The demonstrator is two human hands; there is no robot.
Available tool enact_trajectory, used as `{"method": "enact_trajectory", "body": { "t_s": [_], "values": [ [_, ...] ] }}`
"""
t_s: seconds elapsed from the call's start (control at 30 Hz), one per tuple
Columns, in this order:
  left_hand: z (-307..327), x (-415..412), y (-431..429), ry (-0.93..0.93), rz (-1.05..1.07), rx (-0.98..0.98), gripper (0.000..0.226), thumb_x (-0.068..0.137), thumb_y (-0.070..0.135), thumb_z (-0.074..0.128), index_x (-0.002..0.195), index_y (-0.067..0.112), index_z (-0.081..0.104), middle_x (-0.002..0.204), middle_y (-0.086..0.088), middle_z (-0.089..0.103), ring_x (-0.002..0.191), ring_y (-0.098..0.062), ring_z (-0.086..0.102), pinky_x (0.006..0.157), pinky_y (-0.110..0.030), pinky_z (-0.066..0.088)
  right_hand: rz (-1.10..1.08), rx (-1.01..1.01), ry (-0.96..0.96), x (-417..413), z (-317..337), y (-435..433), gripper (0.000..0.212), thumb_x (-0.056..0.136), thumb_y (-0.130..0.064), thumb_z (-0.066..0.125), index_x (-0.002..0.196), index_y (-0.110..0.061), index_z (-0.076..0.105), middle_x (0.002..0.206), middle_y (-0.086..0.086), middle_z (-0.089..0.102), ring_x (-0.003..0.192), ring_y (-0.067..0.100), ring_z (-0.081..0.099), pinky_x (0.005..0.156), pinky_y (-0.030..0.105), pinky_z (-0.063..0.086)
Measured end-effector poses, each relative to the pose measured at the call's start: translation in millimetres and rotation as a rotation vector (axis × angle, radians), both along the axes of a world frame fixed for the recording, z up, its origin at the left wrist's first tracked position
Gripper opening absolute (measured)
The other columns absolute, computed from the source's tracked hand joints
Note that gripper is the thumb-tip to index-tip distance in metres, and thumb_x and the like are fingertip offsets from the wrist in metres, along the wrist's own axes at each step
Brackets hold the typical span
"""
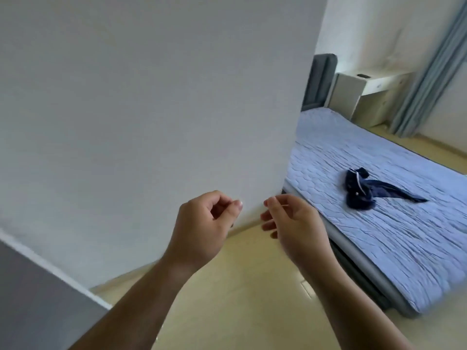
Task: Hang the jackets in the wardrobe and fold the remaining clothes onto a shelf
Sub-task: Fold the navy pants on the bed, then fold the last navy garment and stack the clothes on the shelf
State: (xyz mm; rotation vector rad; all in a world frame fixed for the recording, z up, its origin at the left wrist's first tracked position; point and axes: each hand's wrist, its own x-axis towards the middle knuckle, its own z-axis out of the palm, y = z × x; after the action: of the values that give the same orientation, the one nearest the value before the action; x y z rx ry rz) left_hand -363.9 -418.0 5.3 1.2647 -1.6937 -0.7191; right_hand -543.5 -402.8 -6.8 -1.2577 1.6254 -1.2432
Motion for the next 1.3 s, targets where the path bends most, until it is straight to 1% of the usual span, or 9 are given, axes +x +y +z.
{"method": "enact_trajectory", "body": {
  "t_s": [0.1,0.23,0.47,0.63,0.7,0.77,0.9,1.03,1.3],
  "values": [
    [-19,-111,-18,0.016,-0.105,0.082,0.024,0.093,0.032,0.07,0.073,0.019,0.068,0.06,0.002,0.065,0.052,-0.011,0.054,0.059,-0.033,0.051,-0.136,0.049,0.011,-110,-17,9,0.018,0.1,-0.038,0.057,0.091,-0.028,0.068,0.078,-0.011,0.075,0.065,0.01,0.071,0.064,0.034,0.055],
    [-40,-239,-37,-0.045,-0.252,0.151,0.027,0.093,0.034,0.069,0.07,0.02,0.065,0.059,0.004,0.064,0.053,-0.012,0.055,0.06,-0.033,0.051,-0.273,0.118,0.022,-230,-32,17,0.018,0.101,-0.038,0.056,0.091,-0.027,0.068,0.078,-0.013,0.074,0.065,0.009,0.071,0.061,0.026,0.053],
    [-85,-411,-104,-0.119,-0.44,0.282,0.028,0.092,0.041,0.069,0.07,0.024,0.065,0.06,0.009,0.065,0.049,-0.003,0.053,0.052,-0.019,0.044,-0.423,0.191,0.04,-397,-54,-17,0.021,0.103,-0.036,0.053,0.095,-0.025,0.068,0.081,-0.005,0.074,0.066,0.008,0.071,0.058,0.023,0.051],
    [-127,-531,-185,-0.17,-0.511,0.3,0.027,0.091,0.043,0.067,0.07,0.027,0.064,0.062,0.015,0.066,0.054,0.001,0.056,0.051,-0.011,0.041,-0.491,0.232,0.117,-522,-78,-78,0.02,0.103,-0.035,0.053,0.093,-0.024,0.068,0.08,-0.005,0.074,0.065,0.01,0.071,0.062,0.033,0.055],
    [-145,-580,-223,-0.267,-0.539,0.254,0.026,0.092,0.041,0.067,0.071,0.027,0.062,0.061,0.016,0.063,0.059,0.001,0.058,0.054,-0.011,0.04,-0.497,0.27,0.16,-568,-89,-108,0.019,0.103,-0.035,0.054,0.092,-0.027,0.067,0.079,-0.006,0.073,0.064,0.007,0.071,0.059,0.031,0.053],
    [-160,-625,-258,-0.413,-0.562,0.24,0.02,0.093,0.039,0.065,0.075,0.03,0.06,0.066,0.016,0.062,0.066,-0.001,0.059,0.062,-0.02,0.045,-0.476,0.345,0.2,-607,-97,-135,0.019,0.103,-0.036,0.054,0.09,-0.029,0.066,0.079,-0.007,0.072,0.065,0.007,0.07,0.059,0.031,0.055],
    [-191,-702,-317,-0.599,-0.588,0.359,0.011,0.091,0.038,0.062,0.082,0.031,0.061,0.078,0.015,0.065,0.079,-0.01,0.062,0.073,-0.029,0.052,-0.433,0.46,0.193,-679,-115,-182,0.02,0.103,-0.037,0.053,0.092,-0.026,0.065,0.082,-0.004,0.072,0.073,0.014,0.071,0.074,0.043,0.061],
    [-221,-767,-364,-0.727,-0.612,0.456,0.008,0.089,0.033,0.06,0.084,0.027,0.063,0.087,0.01,0.068,0.086,-0.016,0.063,0.079,-0.034,0.054,-0.418,0.535,0.122,-752,-132,-223,0.022,0.103,-0.035,0.051,0.098,-0.019,0.066,0.089,0.0,0.072,0.082,0.023,0.071,0.08,0.05,0.059],
    [-313,-907,-430,-0.912,-0.577,0.575,0.009,0.091,0.028,0.062,0.093,0.021,0.067,0.107,-0.003,0.068,0.101,-0.024,0.063,0.09,-0.035,0.052,-0.361,0.695,0.009,-926,-231,-301,0.024,0.102,-0.032,0.051,0.101,-0.014,0.067,0.093,0.006,0.074,0.083,0.026,0.072,0.082,0.047,0.059]
  ]
}}
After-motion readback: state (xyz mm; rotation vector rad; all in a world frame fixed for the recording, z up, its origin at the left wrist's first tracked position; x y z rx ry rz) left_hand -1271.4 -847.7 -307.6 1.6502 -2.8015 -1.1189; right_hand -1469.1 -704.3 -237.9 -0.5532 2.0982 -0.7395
